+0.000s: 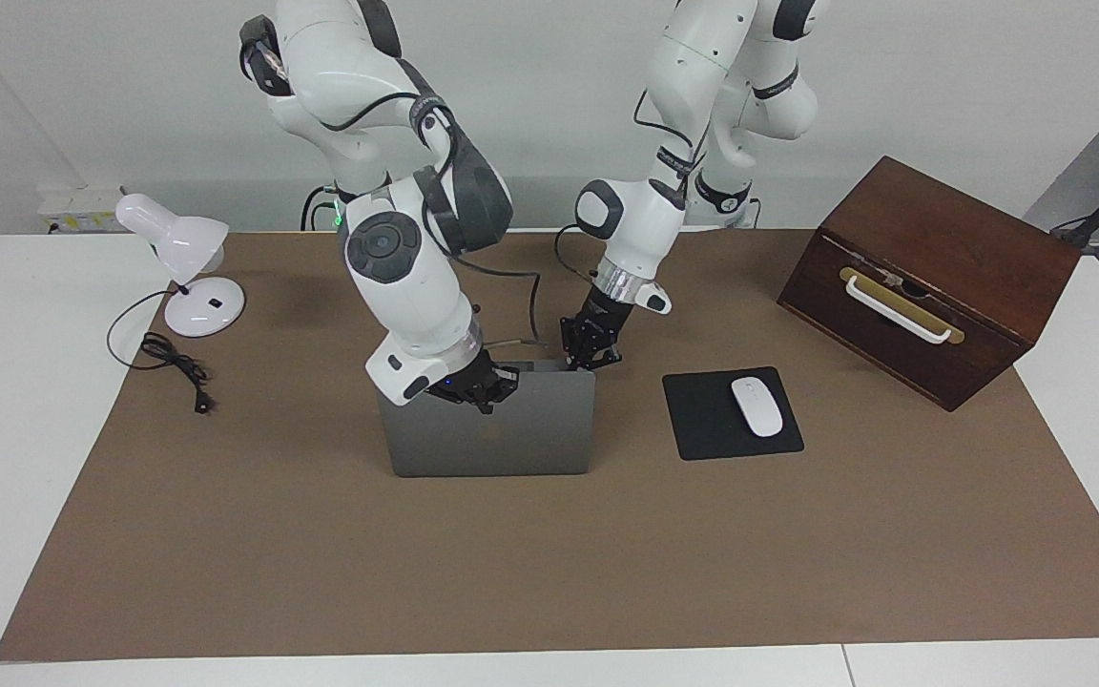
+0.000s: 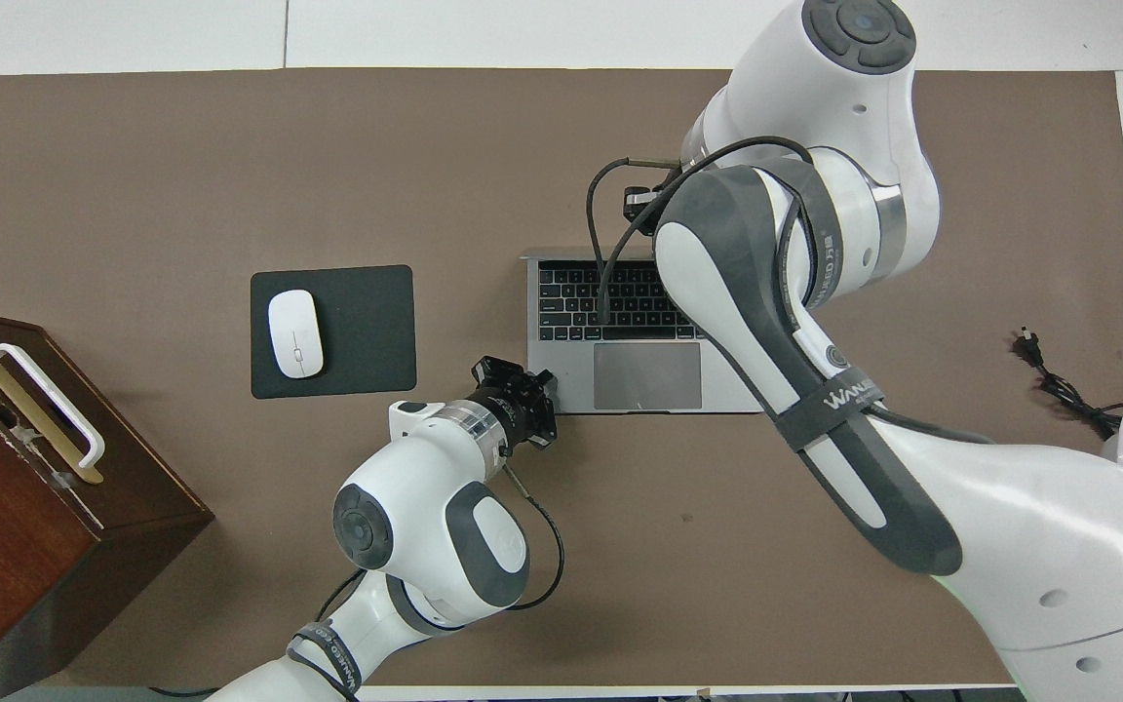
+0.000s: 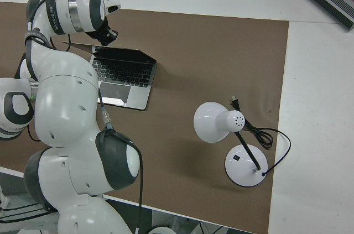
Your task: Close laptop with both arms
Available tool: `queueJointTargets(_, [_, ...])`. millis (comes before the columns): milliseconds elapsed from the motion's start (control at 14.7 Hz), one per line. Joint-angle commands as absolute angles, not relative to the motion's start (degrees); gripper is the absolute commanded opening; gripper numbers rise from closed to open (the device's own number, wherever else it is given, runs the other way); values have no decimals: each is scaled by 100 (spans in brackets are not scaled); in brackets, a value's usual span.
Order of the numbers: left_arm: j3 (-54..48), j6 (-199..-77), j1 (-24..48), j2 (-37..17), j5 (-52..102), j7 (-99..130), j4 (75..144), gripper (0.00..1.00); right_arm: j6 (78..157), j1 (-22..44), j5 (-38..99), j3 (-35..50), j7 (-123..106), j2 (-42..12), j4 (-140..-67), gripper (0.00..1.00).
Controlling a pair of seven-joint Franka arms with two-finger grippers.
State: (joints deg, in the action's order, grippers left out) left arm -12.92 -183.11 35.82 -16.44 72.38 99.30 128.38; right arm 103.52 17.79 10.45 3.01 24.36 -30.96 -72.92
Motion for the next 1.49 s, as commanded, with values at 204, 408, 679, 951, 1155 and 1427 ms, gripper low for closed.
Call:
queueJointTargets(204, [-1230,-18475,3718,-1688,7418,9896,13043,0,10248,1758,1230,290,2417,-2523,-8278,0])
queueJointTargets(408, [-1230,-18483,3718,-1687,7418,9896,13052,0,10248,1758,1230,290,2417,-2400,-8542,0])
queueJointTargets(679, [-1230,-18483,3718,-1670,7418,9896,13096,0,10257,1758,1230,290,2417,-2259,-8859,0])
queueJointTargets(951, [-1230,-18483,3718,-1652,7409,9888,13184,0,10248,1758,1230,281,2417,-2145,-9078,0])
queueJointTargets(1155, [-1230,-18483,3718,-1652,7409,9888,13184,0,10239,1758,1222,264,2417,-2083,-9202,0])
queueJointTargets(1427, [-1230,-18483,3771,-1635,7409,9888,13201,0,10204,1758,1222,238,2417,-2048,-9273,0])
